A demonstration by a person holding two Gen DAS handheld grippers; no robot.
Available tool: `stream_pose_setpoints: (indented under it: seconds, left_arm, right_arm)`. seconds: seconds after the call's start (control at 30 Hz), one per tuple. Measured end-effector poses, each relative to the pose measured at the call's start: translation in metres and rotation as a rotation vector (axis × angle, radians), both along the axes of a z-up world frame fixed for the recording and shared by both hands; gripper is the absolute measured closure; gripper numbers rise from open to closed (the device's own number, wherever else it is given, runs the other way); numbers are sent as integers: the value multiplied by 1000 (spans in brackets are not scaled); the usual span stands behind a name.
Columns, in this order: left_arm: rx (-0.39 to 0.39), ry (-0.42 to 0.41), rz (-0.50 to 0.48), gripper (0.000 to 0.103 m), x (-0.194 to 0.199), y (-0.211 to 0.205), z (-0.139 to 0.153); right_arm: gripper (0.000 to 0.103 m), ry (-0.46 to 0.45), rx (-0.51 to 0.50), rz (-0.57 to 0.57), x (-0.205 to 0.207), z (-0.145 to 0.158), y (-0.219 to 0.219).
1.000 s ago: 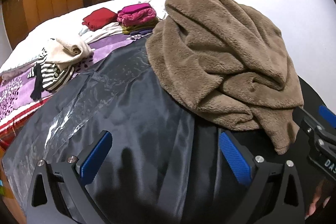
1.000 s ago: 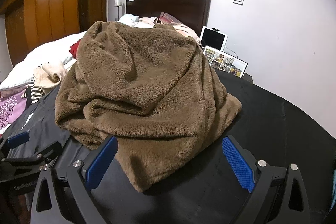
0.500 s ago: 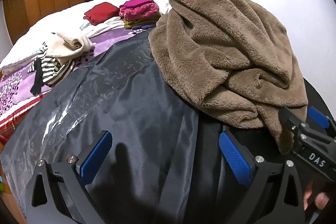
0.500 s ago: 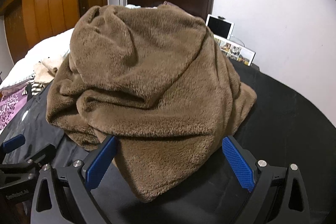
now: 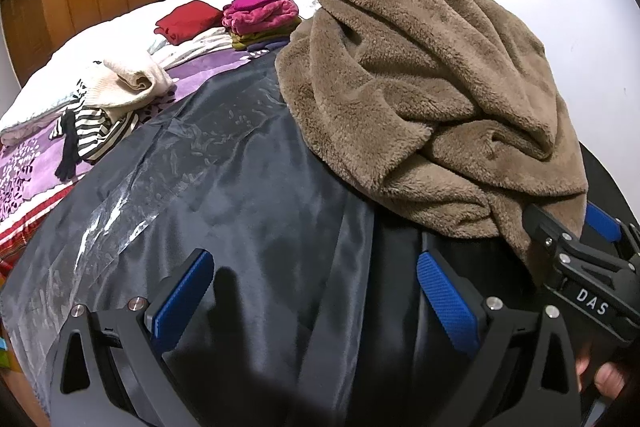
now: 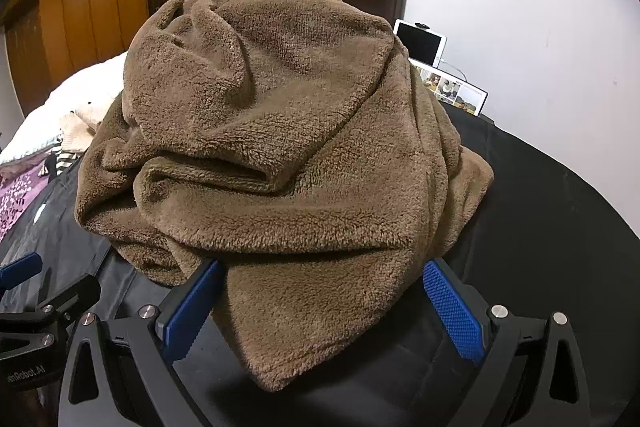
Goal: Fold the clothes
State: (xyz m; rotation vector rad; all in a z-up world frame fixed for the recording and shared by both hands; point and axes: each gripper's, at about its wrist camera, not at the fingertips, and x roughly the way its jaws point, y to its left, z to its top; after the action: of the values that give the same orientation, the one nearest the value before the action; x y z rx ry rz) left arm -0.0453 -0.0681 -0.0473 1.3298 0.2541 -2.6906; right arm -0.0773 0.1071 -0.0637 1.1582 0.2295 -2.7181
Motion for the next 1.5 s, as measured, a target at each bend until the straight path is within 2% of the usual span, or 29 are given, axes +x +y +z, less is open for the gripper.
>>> stream_pose_setpoints:
  seconds: [0.4,0.73,1.1,1.33,1.4,1.5]
  left_arm:
    - [-2,-7,3,1,-3,6,0]
    - [5,-9,3,1,-3,6,0]
    - [8,-16,-4,1,-1,9,-1]
    - [9,-22,-5,1,-2,10,-2]
    - [4,-22,-4,1,-2,10,-4]
    - [-5,-22,-4,1,-2,11,-4]
  right_arm:
    - [2,-26,-14,5,-4,-4,2]
    - [2,-82,-41,4,-18,-10,9]
    - [4,-135,-102,27,-30,-18,19]
    - [35,-116,-99,73,-24,-13,13]
    - [57,-102,-96,75,-21,-10,13]
    - [77,-76,-93,68,-13,-6,14]
